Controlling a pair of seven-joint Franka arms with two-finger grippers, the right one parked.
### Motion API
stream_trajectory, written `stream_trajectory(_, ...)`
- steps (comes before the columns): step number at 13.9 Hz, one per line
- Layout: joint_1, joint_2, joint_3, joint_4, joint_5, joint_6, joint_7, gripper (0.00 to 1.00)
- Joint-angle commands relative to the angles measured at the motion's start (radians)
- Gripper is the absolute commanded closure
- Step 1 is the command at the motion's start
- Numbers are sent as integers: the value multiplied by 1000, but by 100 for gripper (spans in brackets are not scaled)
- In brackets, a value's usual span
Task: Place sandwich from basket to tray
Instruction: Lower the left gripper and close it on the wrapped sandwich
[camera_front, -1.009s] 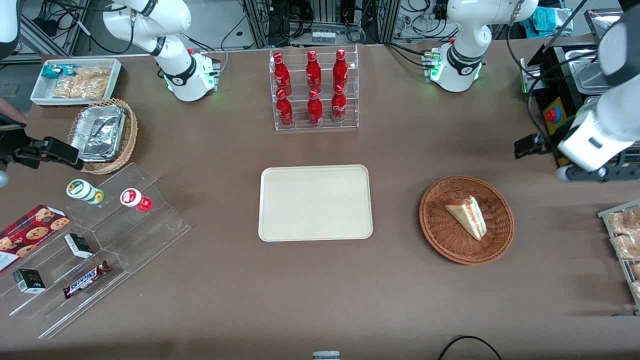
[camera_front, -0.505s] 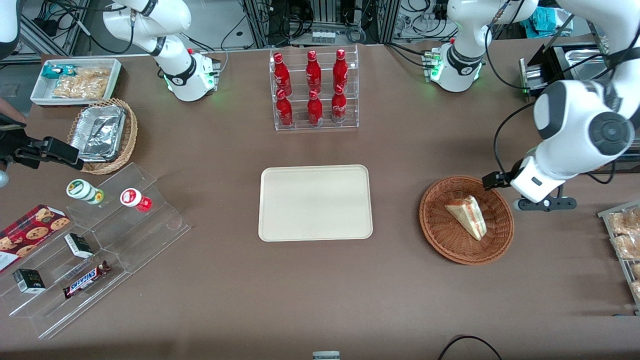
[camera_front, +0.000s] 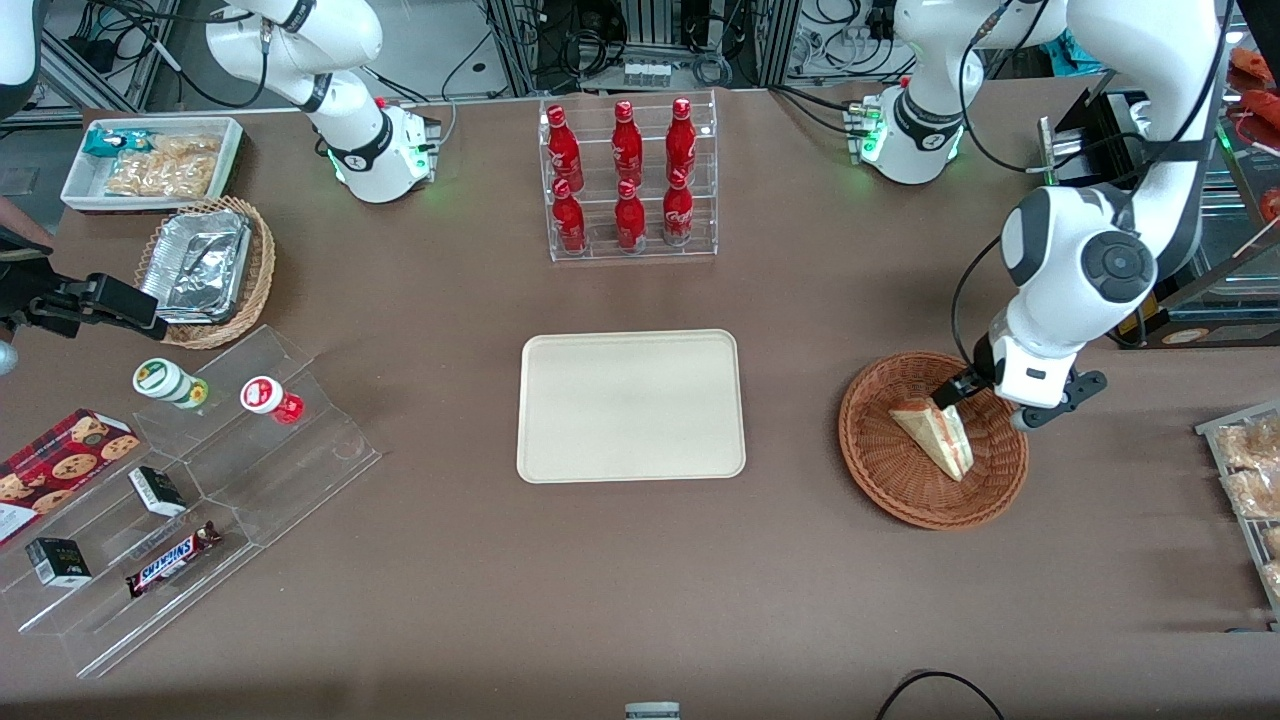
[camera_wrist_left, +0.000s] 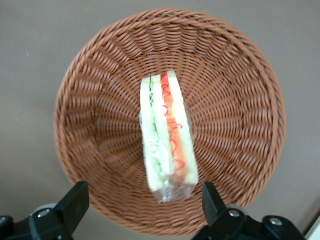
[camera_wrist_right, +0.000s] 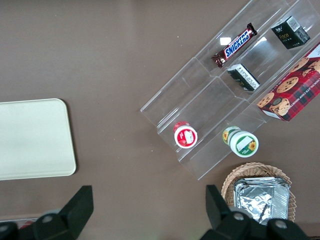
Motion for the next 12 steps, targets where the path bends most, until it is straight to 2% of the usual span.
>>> stream_trajectory(1,-25,72,3,3,15,103,-169,0)
stream_trajectory(3,-26,110,3,3,15,141,-194,0)
stream_trajectory(4,-26,126,3,5,15,147,-194,6)
stream_trajectory(5,-25,129,3,6,15,147,-186,30)
stream_trajectory(6,-25,129,3,6,15,143,-182,62)
stream_trajectory(7,-25,124,3,8,15,138,-183,81)
stream_trajectory(8,-25,118,3,12,16,132,-180,88)
stream_trajectory(9,-25,112,3,31,16,102,-180,91)
stream_trajectory(12,-29,103,0,164,16,-154,-151,92)
